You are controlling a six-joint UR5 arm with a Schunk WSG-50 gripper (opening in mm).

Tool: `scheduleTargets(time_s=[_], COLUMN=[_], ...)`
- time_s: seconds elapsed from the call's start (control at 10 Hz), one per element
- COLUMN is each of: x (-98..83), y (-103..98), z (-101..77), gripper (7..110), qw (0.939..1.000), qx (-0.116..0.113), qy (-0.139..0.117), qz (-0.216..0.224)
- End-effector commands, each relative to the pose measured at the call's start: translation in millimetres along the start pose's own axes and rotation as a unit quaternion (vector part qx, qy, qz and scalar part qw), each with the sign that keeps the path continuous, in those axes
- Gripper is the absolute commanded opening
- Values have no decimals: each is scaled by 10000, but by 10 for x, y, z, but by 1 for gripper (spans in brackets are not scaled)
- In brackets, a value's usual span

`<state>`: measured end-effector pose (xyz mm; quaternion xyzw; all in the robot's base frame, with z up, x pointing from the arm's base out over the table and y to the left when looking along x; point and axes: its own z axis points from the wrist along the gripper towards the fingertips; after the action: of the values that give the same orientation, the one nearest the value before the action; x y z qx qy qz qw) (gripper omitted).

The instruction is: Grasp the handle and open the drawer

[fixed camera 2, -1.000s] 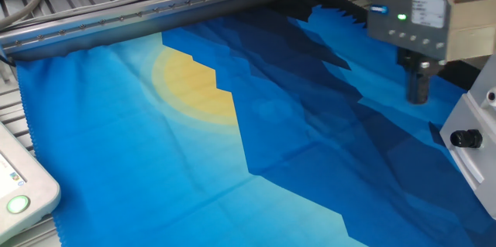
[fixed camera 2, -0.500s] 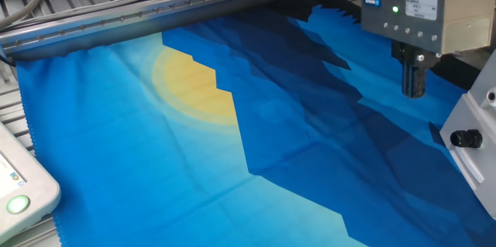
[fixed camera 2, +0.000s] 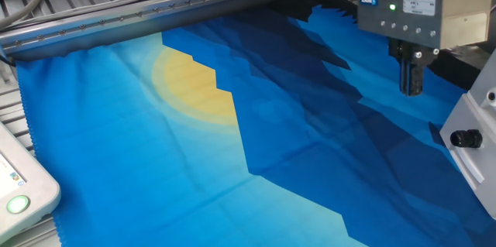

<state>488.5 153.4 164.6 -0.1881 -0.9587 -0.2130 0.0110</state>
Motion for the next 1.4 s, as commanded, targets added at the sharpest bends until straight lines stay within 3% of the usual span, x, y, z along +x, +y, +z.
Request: scheduleTargets(time_s=[0.0, 0.8, 0.9, 1.0, 1.3], x=[-5, 17, -7, -60, -79], y=[58, 123, 178, 304, 405], z=[-38, -56, -58, -70, -83], gripper=[7, 7, 7, 7, 7], qw=[10000, 9998, 9995, 9984, 9970], qx=[-81, -193, -303, -558, -759], qy=[-4, 66, 19, -87, -125], qz=[-12, 73, 72, 78, 46])
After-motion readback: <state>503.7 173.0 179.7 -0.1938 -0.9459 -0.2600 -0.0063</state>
